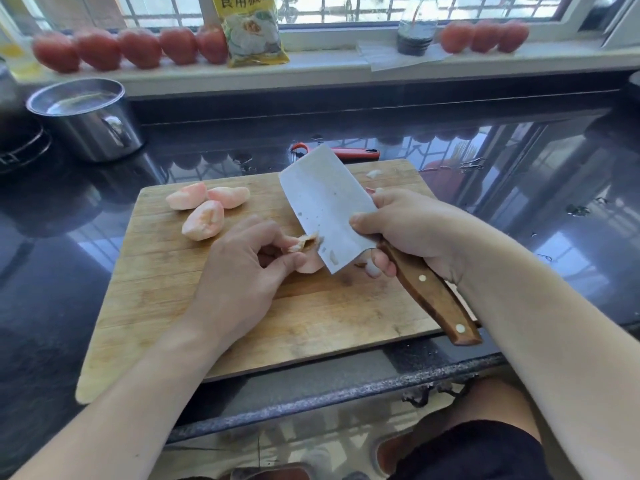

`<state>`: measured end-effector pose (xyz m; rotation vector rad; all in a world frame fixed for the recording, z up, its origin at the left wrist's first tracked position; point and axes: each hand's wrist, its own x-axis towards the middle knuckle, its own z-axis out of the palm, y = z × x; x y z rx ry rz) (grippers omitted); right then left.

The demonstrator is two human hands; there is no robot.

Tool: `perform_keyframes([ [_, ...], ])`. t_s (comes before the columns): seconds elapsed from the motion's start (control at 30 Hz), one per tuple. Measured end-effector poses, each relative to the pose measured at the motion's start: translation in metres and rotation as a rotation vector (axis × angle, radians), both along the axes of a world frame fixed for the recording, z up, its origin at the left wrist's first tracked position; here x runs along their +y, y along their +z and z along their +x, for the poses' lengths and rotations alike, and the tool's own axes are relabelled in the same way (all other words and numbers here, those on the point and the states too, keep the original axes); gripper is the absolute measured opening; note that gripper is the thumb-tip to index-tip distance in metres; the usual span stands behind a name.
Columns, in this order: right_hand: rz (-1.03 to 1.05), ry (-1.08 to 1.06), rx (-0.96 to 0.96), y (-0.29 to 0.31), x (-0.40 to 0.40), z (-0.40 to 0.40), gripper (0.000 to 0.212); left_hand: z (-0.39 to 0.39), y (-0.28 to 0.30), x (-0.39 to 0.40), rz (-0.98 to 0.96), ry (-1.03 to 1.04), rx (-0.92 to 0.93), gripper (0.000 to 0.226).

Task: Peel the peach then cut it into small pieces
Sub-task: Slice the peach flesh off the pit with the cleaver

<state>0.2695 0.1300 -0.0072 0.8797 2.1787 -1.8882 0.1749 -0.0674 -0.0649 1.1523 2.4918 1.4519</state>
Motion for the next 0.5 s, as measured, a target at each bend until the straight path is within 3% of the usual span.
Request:
perform_keyframes([
  [0.3,0.056,-0.025,-0.005,-0.004,-0.009,-0.019,0.020,-0.001,-0.002,-0.001,0.015,-0.007,-0.001,0.010],
  [0.5,-0.020,-0.030,-0.033,-0.001,-0.004,-0.015,0.015,-0.003,-0.004,-0.002,0.032,-0.002,-0.008,0.009],
])
